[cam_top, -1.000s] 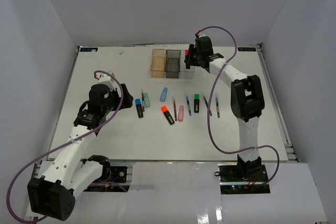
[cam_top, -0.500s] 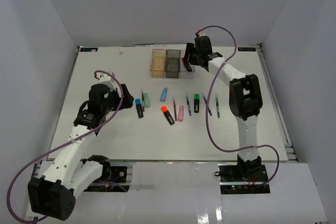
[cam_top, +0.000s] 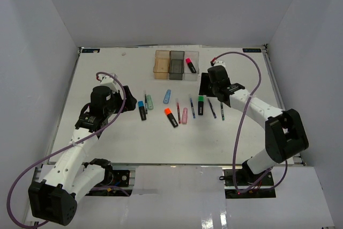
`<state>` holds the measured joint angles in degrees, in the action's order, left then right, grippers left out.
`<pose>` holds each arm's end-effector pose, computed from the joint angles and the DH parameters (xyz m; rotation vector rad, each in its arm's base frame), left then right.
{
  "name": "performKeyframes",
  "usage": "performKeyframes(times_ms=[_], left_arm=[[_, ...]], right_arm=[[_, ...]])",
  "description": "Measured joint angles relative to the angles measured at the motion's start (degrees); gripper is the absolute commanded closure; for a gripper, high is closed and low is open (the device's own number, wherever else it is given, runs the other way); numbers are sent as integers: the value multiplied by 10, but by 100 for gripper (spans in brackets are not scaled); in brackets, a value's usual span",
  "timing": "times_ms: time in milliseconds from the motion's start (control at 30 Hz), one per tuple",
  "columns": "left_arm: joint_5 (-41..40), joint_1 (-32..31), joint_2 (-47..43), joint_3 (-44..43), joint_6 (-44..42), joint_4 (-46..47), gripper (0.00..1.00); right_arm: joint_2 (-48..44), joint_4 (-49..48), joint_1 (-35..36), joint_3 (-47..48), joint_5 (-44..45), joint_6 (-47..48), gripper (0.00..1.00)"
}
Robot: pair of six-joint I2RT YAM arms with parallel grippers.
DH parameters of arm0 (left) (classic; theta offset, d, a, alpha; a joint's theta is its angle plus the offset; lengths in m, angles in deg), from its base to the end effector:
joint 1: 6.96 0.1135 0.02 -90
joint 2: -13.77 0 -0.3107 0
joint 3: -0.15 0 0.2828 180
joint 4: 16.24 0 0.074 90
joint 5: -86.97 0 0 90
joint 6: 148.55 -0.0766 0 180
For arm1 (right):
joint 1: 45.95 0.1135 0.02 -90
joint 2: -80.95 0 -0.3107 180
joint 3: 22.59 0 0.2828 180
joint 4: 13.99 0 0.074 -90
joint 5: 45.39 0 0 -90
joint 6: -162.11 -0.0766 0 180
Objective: Sort the stationery into containers
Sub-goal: Place the pen in the storage box, then pick up the pen from the center of the board.
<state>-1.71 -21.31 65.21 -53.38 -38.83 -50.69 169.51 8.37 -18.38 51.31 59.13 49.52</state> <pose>0.2283 -0.0602 0.2862 -0.0874 2.1567 -0.3717 0.3671 0.1700 0.2633 0.0439 2.2005 0.2106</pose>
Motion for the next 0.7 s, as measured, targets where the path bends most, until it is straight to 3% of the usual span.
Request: performKeyframes(times_ms=[200, 533, 700], left_arm=[[0, 0, 0, 0, 3, 0, 2], [0, 0, -2, 0, 3, 0, 2], [-1, 0, -2, 0, 4, 0, 2]], right_arm=[[-9, 13, 30, -94, 4, -24, 39], [50, 4, 59, -93, 18, -39, 42], [87, -3, 63, -76, 28, -41, 51]])
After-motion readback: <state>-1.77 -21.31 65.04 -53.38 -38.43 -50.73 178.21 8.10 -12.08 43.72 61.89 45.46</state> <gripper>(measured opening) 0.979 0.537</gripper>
